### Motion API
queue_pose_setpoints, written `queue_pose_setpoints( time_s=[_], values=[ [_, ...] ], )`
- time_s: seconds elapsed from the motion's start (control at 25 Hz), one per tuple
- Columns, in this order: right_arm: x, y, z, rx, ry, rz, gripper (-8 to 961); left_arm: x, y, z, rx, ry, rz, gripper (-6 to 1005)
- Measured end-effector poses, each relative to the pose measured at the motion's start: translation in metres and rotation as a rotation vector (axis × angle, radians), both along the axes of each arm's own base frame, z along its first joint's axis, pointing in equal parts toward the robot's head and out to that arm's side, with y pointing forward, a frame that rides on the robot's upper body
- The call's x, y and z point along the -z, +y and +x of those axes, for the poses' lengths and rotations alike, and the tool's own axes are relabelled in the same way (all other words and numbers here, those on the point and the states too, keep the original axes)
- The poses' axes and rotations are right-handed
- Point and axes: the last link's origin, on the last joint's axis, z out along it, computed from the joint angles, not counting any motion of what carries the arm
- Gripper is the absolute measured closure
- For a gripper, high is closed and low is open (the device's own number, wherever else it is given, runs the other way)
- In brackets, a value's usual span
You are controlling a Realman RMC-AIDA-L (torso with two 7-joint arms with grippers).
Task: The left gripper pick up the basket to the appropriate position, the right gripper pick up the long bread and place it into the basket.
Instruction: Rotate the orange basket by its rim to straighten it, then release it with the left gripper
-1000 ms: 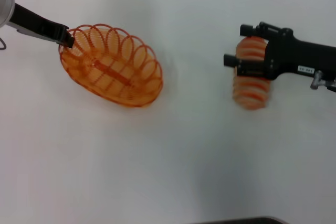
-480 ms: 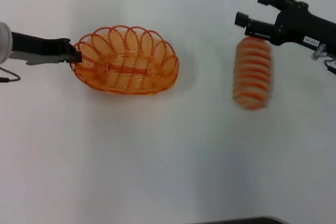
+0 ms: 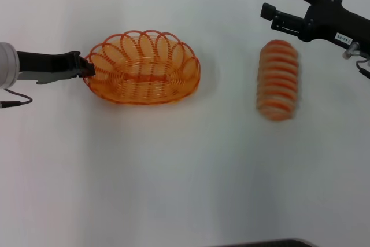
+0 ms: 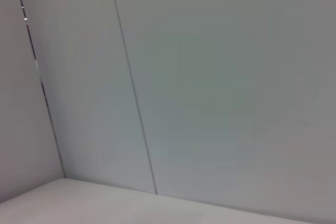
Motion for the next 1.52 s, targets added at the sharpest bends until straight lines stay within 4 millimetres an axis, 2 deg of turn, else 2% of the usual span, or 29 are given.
queue_pose_setpoints(
  time_s=[1.2,1.52],
  values=[
    [0.012,0.000,-0.004,-0.018,-0.002,-0.020,77,0.006,-0.012,-0.015,-0.079,-0.054,0.006,898],
    [0.013,0.002,-0.006,-0.017,0.007,-0.022,80,0.000,-0.015,-0.011,0.023,-0.106,0.023,768]
  ],
)
